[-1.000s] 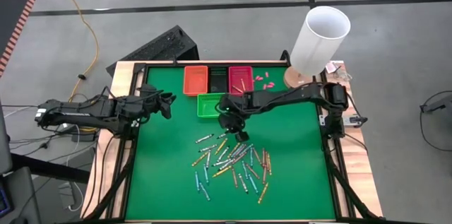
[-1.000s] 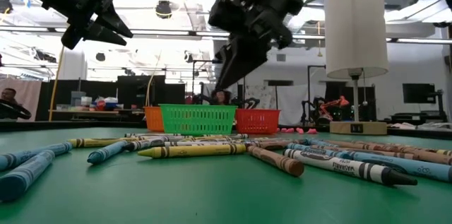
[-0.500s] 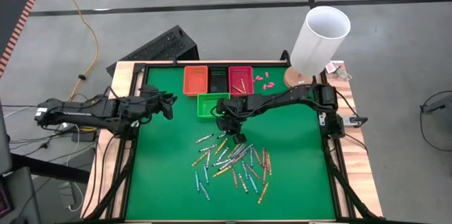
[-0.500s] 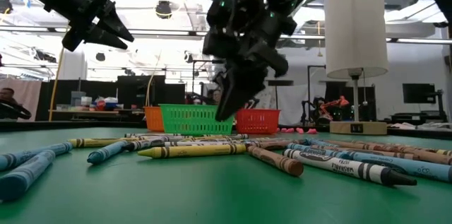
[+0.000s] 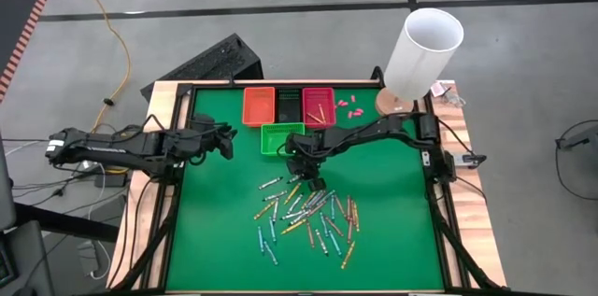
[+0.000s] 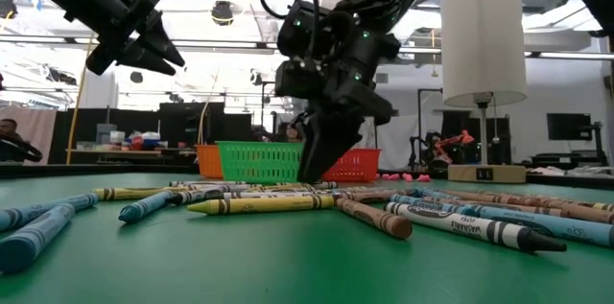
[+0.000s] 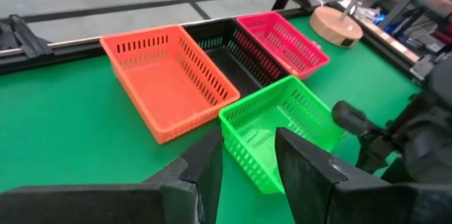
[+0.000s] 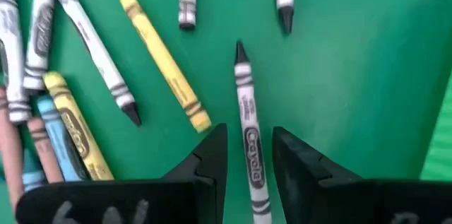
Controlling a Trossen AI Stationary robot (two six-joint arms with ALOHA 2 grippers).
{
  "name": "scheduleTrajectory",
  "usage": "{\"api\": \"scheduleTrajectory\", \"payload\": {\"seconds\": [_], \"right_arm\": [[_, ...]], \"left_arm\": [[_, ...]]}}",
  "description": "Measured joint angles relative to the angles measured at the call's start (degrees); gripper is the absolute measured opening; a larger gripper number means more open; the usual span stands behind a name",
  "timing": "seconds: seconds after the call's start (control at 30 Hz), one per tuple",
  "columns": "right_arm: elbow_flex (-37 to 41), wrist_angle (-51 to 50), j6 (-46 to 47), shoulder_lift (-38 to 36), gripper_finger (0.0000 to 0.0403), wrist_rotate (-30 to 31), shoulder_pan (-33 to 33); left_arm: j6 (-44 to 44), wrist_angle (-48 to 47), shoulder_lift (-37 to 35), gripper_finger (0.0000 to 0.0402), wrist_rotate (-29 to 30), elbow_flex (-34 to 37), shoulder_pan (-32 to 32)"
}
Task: Sort crayons
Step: Put a black crayon in the black basket
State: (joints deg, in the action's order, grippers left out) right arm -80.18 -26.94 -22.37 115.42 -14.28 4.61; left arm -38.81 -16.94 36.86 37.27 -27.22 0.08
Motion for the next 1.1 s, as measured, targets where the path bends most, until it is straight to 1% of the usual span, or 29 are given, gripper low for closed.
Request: {"api": "scheduleTrajectory", "payload": {"seconds": [0.1,0.17,0.27,0.57,0.73,0.9,1.1], "right_arm": [[-0.02,-0.32,-0.12,0.14,0.0107,0.58,0.04],[-0.02,-0.36,-0.14,0.14,0.0105,2.01,0.02],[-0.02,-0.46,-0.09,0.14,0.0095,3.66,-0.08],[-0.02,-1.31,0.00,0.00,0.0041,4.15,-0.11],[-0.02,-1.30,1.66,-0.07,0.0007,4.32,-0.14],[-0.53,-1.89,3.08,-0.07,0.0005,4.34,-0.16],[-4.71,-5.30,2.58,0.04,0.0005,4.77,0.05]], "left_arm": [[-0.03,0.00,-0.15,0.0119,-0.02,0.00,0.00],[-0.02,0.21,-0.15,0.0119,0.01,0.00,0.00],[-0.04,0.12,-0.13,0.0119,-0.02,0.00,0.00],[-0.04,0.12,-0.13,0.0119,-1.00,0.00,0.00],[-0.04,0.10,-0.13,0.0119,-1.00,0.00,0.00],[-0.04,0.12,-0.13,0.0119,-1.00,0.00,0.01],[-0.04,0.12,-0.13,0.0119,-1.28,0.00,0.02]]}}
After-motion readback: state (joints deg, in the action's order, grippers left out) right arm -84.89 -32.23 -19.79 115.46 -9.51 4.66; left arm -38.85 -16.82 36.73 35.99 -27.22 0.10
